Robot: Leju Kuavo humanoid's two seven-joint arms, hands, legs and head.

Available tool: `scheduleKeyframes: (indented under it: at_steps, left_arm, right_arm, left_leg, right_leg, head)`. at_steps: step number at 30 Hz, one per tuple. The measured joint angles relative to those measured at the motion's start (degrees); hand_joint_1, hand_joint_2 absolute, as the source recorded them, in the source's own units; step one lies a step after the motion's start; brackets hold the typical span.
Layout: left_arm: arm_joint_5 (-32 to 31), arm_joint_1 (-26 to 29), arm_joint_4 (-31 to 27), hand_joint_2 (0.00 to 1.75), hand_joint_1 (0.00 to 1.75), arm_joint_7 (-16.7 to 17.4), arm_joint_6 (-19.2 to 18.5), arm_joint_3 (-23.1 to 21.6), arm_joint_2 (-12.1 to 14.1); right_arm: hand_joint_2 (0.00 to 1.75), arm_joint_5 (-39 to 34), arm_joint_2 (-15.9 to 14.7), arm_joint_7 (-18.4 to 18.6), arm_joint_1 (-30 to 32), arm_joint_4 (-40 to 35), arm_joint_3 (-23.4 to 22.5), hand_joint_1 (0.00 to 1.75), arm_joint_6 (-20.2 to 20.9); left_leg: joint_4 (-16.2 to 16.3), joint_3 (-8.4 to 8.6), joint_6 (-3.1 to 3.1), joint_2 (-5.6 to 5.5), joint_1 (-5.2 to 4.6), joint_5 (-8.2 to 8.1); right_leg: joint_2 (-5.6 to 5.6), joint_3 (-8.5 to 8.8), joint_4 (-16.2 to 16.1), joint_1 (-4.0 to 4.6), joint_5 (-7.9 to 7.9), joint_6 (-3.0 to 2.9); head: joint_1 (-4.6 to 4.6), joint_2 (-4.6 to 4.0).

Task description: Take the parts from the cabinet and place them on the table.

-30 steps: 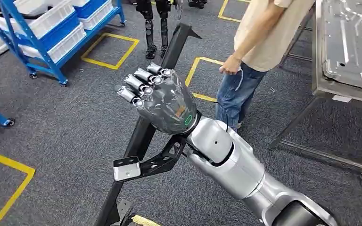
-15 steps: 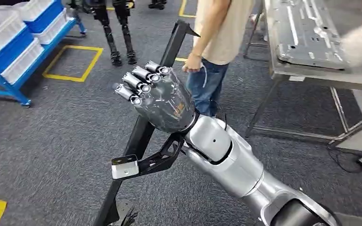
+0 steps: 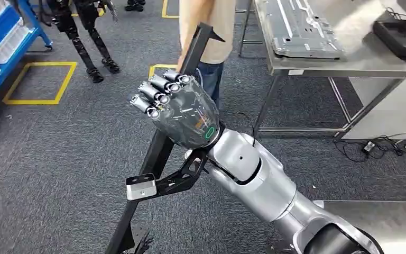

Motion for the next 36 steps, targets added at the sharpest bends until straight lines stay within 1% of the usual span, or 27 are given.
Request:
scheduleKeyframes:
  at_steps: [1, 3, 4, 5, 6, 7, 9, 10, 11, 13, 14, 15, 16, 19, 20, 21, 22, 24, 25, 26, 27, 29, 30, 31, 34, 35, 36]
  left_arm:
    - [0.0, 0.0, 0.0, 1.75, 0.00, 0.0, 0.0, 0.0, 0.0]
    - [0.0, 0.0, 0.0, 1.75, 0.00, 0.0, 0.0, 0.0, 0.0]
    - [0.0, -0.1, 0.0, 1.75, 0.00, 0.0, 0.0, 0.0, 0.0]
    - [0.0, -0.2, 0.0, 1.75, 0.00, 0.0, 0.0, 0.0, 0.0]
    - [0.0, -0.3, 0.0, 1.75, 0.00, 0.0, 0.0, 0.0, 0.0]
    - [0.0, -0.3, 0.0, 1.75, 0.00, 0.0, 0.0, 0.0, 0.0]
    - [0.0, 0.0, 0.0, 1.75, 0.00, 0.0, 0.0, 0.0, 0.0]
    - [0.0, 0.1, 0.0, 1.75, 0.00, 0.0, 0.0, 0.0, 0.1]
    - [0.0, 0.1, 0.0, 1.75, 0.00, 0.0, 0.0, 0.0, 0.1]
    - [0.0, 0.0, 0.0, 1.75, 0.00, 0.0, 0.0, 0.0, 0.1]
    - [0.0, 0.0, 0.0, 1.75, 0.00, 0.0, 0.0, 0.0, 0.1]
    - [0.0, 0.0, 0.0, 1.75, 0.00, 0.0, 0.1, 0.0, 0.2]
    - [0.0, 0.0, 0.0, 1.75, 0.00, 0.0, 0.1, 0.0, 0.2]
    - [0.1, 0.0, 0.0, 1.75, 0.00, 0.1, 0.1, 0.0, 0.2]
    - [0.1, -0.2, 0.0, 1.75, 0.00, 0.1, 0.1, 0.0, 0.0]
    - [0.1, -0.3, 0.0, 1.75, 0.00, 0.0, 0.1, 0.0, 0.0]
    - [0.1, -0.4, 0.0, 1.75, 0.00, 0.0, 0.1, 0.0, 0.0]
    - [0.1, -0.1, 0.0, 1.75, 0.00, 0.0, 0.1, 0.0, 0.2]
    - [0.0, 0.0, 0.0, 1.75, 0.00, 0.0, 0.1, 0.0, 0.3]
    - [0.0, 0.0, 0.0, 1.75, 0.00, 0.0, 0.1, 0.0, 0.3]
    - [0.0, 0.0, 0.0, 1.75, 0.00, 0.0, 0.1, 0.0, 0.3]
    - [0.0, -0.1, 0.0, 1.75, 0.00, 0.0, 0.1, 0.0, 0.2]
    - [0.0, -0.1, 0.0, 1.75, 0.00, 0.0, 0.1, 0.0, 0.2]
    - [0.0, -0.2, 0.0, 1.75, 0.00, 0.0, 0.1, 0.0, 0.2]
    - [0.0, -0.2, 0.0, 1.75, 0.00, 0.0, 0.1, 0.0, 0.3]
    - [0.0, -0.3, 0.0, 1.75, 0.00, 0.0, 0.1, 0.0, 0.2]
    - [0.0, -0.3, 0.0, 1.75, 0.00, 0.0, 0.1, 0.0, 0.3]
  right_arm:
    - [1.75, 0.0, 0.0, 0.0, -0.1, 0.0, 0.0, 1.75, 0.0]
    - [1.75, 0.0, 0.0, 0.0, -0.1, 0.0, 0.0, 1.75, 0.0]
    - [1.75, 0.0, 0.0, 0.0, -0.1, 0.0, 0.0, 1.75, 0.0]
    - [1.75, 0.0, 0.0, 0.0, -0.1, -0.1, 0.0, 1.75, 0.0]
    - [1.75, 0.0, 0.0, 0.0, -0.2, -0.1, 0.0, 1.75, 0.0]
    - [1.75, 0.0, 0.0, 0.0, -0.3, -0.2, 0.0, 1.75, 0.0]
    - [1.75, 0.0, 0.0, 0.0, -0.2, -0.2, 0.0, 1.75, 0.1]
    - [1.75, 0.0, 0.0, 0.0, -0.2, -0.2, 0.0, 1.75, 0.1]
    - [1.75, 0.0, 0.0, 0.0, -0.1, -0.2, 0.0, 1.75, 0.1]
    - [1.75, 0.0, 0.0, 0.0, -0.2, -0.2, 0.0, 1.75, 0.1]
    - [1.75, 0.0, 0.0, 0.0, -0.2, -0.2, 0.0, 1.75, 0.0]
    - [1.75, 0.0, 0.0, 0.0, -0.2, -0.3, 0.0, 1.75, 0.0]
    - [1.75, 0.0, 0.0, 0.0, -0.2, -0.3, 0.0, 1.75, 0.0]
    - [1.75, -0.1, -0.2, 0.0, -0.1, -0.4, 0.0, 1.75, -0.1]
    - [1.75, -0.1, -0.3, 0.0, -0.1, -0.5, 0.0, 1.75, -0.1]
    - [1.75, -0.1, -0.4, 0.0, -0.3, -0.5, 0.0, 1.75, -0.1]
    - [1.75, -0.1, -0.4, 0.0, -0.3, -0.6, 0.0, 1.75, -0.1]
    - [1.75, -0.2, -0.4, 0.0, -0.1, -0.7, 0.0, 1.75, -0.1]
    - [1.75, -0.2, -0.6, 0.1, 0.0, -0.7, 0.0, 1.75, -0.1]
    - [1.75, -0.2, -0.7, 0.1, 0.1, -0.7, 0.0, 1.75, -0.1]
    - [1.75, -0.2, -0.8, 0.1, 0.2, -0.7, 0.0, 1.75, -0.1]
    - [1.75, -0.2, -0.8, 0.1, 0.1, -0.7, 0.0, 1.75, -0.1]
    - [1.75, -0.2, -0.8, 0.1, 0.1, -0.8, 0.0, 1.75, -0.1]
    - [1.75, -0.2, -0.8, 0.1, 0.0, -0.8, 0.0, 1.75, -0.1]
    - [1.75, -0.2, -0.9, 0.1, 0.1, -0.8, 0.0, 1.75, -0.1]
    - [1.75, -0.2, -0.9, 0.1, 0.1, -0.8, 0.0, 1.75, -0.1]
    - [1.75, -0.2, -0.9, 0.1, 0.1, -0.9, 0.0, 1.75, -0.1]
  left_leg:
    - [0.1, 0.07, -0.21, 0.44, 0.02, -0.05]
    - [-0.1, 0.37, -0.82, 1.46, 0.03, -0.06]
    - [-0.1, 0.54, -1.13, 1.96, 0.05, -0.18]
    - [0.2, 0.38, -1.68, 0.53, 0.40, -1.00]
    - [2.2, -0.25, -1.77, -1.65, 0.47, -2.59]
    - [5.9, -1.85, -1.83, -2.95, 0.53, -4.84]
    - [15.2, -6.11, -2.02, -3.97, 0.53, -8.76]
    - [17.6, -7.30, -2.04, -4.03, 0.53, -8.86]
    - [16.9, -6.99, -1.95, -4.04, 0.53, -7.57]
    - [9.1, -3.42, -1.61, -4.50, 0.59, -2.59]
    - [4.3, -1.24, -1.42, -6.25, 0.77, -0.14]
    - [2.1, -0.22, -1.15, -9.55, 0.92, -0.63]
    - [0.5, 0.29, -1.22, -9.67, 1.03, -0.80]
    - [0.7, 0.08, -0.66, -7.99, 0.70, -0.44]
    - [0.0, 0.21, 0.02, -7.09, 1.30, 0.04]
    - [-0.2, 0.32, 0.31, -6.39, 1.16, 0.22]
    - [-0.2, 0.33, 0.74, -5.69, 1.00, 0.21]
    - [-0.2, 0.29, 0.89, -3.85, 0.72, 0.11]
    - [-0.2, 0.26, 0.95, -2.96, 0.69, 0.07]
    - [-0.2, 0.31, 0.95, -2.23, 0.69, -0.02]
    - [-0.2, 0.43, 0.85, -1.55, 0.69, -0.13]
    - [-0.2, 0.98, 0.51, -0.29, 0.69, -0.53]
    - [-0.2, 1.23, 0.24, 0.15, 0.53, -0.77]
    - [0.1, 1.14, -0.13, 0.59, -0.11, -1.00]
    - [-0.3, 1.72, -0.80, 2.49, -0.22, -1.22]
    - [-0.3, 1.81, -1.18, 3.17, -0.25, -1.62]
    - [0.8, 1.71, -1.45, 0.92, 0.20, -2.71]
  right_leg:
    - [1.12, -0.18, -0.1, -0.15, 0.23, -0.34]
    - [2.21, -0.48, 0.1, 0.18, 0.17, -0.78]
    - [2.72, -0.37, -0.3, -0.11, 0.40, -1.15]
    - [3.28, 0.00, -0.7, -0.61, 0.71, -1.60]
    - [3.76, -0.04, -0.7, -0.70, 0.79, -1.88]
    - [4.21, -0.08, -0.7, -0.69, 0.86, -2.12]
    - [5.67, -0.21, -0.7, -0.58, 0.93, -2.27]
    - [6.49, -0.28, -0.6, -0.56, 0.94, -2.27]
    - [7.26, -0.28, -0.5, -0.56, 0.94, -2.26]
    - [8.87, -0.25, -0.2, -0.60, 0.92, -2.19]
    - [9.51, -0.32, 0.0, -0.64, 0.85, -2.06]
    - [10.08, -0.59, 0.2, -0.63, 0.86, -1.78]
    - [10.89, -1.11, 0.6, -0.54, 1.00, -1.42]
    - [12.77, -1.72, -0.2, -0.90, 1.90, -0.06]
    - [11.44, -1.91, 0.1, -0.66, 1.59, 0.10]
    - [7.94, -2.50, 1.6, -0.31, 0.26, 0.44]
    - [6.38, -3.76, 4.2, -0.41, -1.50, 0.60]
    - [4.96, -8.28, 13.7, -0.57, -5.79, 0.81]
    - [4.84, -9.84, 16.9, -0.68, -6.43, 0.93]
    - [4.75, -9.93, 17.1, -0.81, -5.74, 1.00]
    - [4.58, -8.74, 14.7, -0.87, -3.96, 1.01]
    - [2.91, -2.90, 4.2, -0.81, 1.12, 0.68]
    - [-0.04, -1.11, 0.3, -0.40, 1.20, 0.31]
    - [-1.36, -0.90, -0.2, 0.48, 1.07, -0.22]
    - [1.23, -1.31, 0.0, 0.46, 1.02, -0.94]
    - [2.04, -0.94, -0.4, -0.06, 1.31, -1.39]
    - [2.70, -0.87, -0.7, -0.34, 1.43, -1.63]
  head:
    - [-0.04, 0.00]
    - [0.00, 0.00]
    - [-0.02, 0.00]
    - [0.00, 0.00]
    - [-0.02, 0.00]
    - [-0.05, 0.00]
    - [-0.04, 0.00]
    - [-0.04, 0.00]
    - [-0.04, 0.00]
    - [-0.04, 0.00]
    - [-0.04, 0.00]
    - [0.00, 0.00]
    - [-0.02, 0.00]
    - [0.02, 0.00]
    - [-0.02, 0.00]
    - [0.26, 0.00]
    - [0.20, 0.00]
    - [0.22, 0.00]
    - [0.22, 0.00]
    - [0.24, 0.00]
    - [0.24, 0.00]
    - [0.22, 0.00]
    - [0.24, 0.00]
    - [0.24, 0.00]
    - [0.20, 0.00]
    - [0.20, 0.00]
    - [0.22, 0.00]
